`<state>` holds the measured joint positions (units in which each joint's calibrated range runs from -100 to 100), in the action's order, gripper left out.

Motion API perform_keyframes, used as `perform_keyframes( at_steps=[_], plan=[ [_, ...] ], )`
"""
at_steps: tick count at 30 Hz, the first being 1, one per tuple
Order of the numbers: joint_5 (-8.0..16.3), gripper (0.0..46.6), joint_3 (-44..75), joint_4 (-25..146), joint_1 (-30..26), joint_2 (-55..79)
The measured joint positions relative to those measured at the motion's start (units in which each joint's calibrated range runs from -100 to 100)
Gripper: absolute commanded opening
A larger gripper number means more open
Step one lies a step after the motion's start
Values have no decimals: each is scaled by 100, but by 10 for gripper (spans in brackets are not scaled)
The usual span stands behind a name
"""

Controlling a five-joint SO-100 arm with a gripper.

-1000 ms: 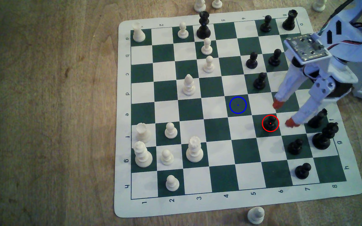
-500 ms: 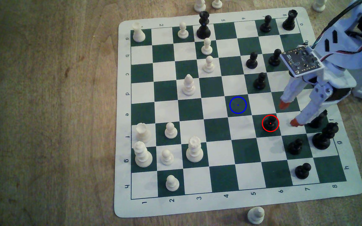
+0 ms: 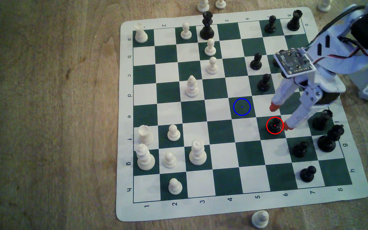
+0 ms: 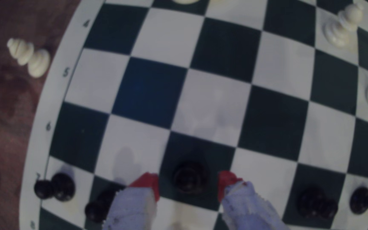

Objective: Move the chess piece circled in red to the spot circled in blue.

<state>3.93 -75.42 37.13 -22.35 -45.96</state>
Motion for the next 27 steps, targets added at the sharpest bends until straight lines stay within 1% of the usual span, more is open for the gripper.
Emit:
perform_keyframes(
  at_steps=[8,24,27],
  plan=[
    [0,145,-181,-16,0,159],
    [0,132,-181,-637,-44,628],
    [0,110,-181,-637,-44,670]
  ],
)
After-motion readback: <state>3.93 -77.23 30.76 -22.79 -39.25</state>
